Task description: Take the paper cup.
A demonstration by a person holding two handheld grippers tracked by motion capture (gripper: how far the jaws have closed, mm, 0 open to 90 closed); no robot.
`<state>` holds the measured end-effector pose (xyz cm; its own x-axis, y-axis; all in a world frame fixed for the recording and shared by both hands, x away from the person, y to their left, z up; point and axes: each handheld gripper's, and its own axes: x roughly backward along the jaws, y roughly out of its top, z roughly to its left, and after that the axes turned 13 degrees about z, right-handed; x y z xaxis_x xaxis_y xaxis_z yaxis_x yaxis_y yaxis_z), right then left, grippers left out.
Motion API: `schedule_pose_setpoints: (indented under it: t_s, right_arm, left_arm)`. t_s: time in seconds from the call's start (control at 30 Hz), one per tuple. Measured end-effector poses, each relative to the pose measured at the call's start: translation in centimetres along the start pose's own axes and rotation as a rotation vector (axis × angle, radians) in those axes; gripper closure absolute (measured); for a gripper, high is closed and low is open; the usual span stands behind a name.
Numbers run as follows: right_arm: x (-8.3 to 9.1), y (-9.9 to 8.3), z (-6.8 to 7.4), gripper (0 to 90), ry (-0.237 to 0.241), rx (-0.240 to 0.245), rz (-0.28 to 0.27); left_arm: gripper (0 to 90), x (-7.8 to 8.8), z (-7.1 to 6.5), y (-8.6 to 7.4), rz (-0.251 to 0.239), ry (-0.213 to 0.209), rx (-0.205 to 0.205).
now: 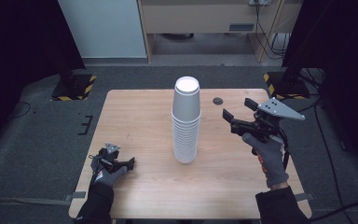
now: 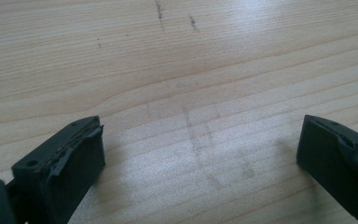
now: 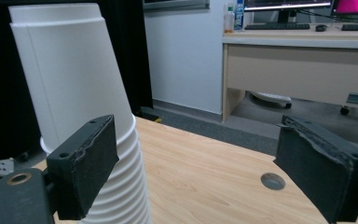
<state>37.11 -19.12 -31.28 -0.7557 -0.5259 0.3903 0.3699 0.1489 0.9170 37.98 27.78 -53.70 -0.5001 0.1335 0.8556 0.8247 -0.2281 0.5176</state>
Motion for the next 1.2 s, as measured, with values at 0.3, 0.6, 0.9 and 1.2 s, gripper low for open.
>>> schedule_pose_setpoints:
  t_s: [0.3,0.6,0.9,1.2]
  right_arm:
    - [-0.5,1.1,0.9,12.5,0.022,0.01,-0.018]
    - [-1.1,1.8,2.0,12.2,0.047,0.026,-0.015]
    - [-2.0,2.4,3.2,11.8,0.071,0.043,-0.016]
    - [-3.1,3.0,4.5,11.5,0.105,0.048,-0.019]
  left_arm:
    - [0.0,0.0,0.0,0.0,0.0,0.0,0.0]
    - [0.0,0.0,0.0,0.0,0.0,0.0,0.0]
    - [0.0,0.0,0.0,0.0,0.0,0.0,0.0]
    - [0.0,0.0,0.0,0.0,0.0,-0.001,0.0]
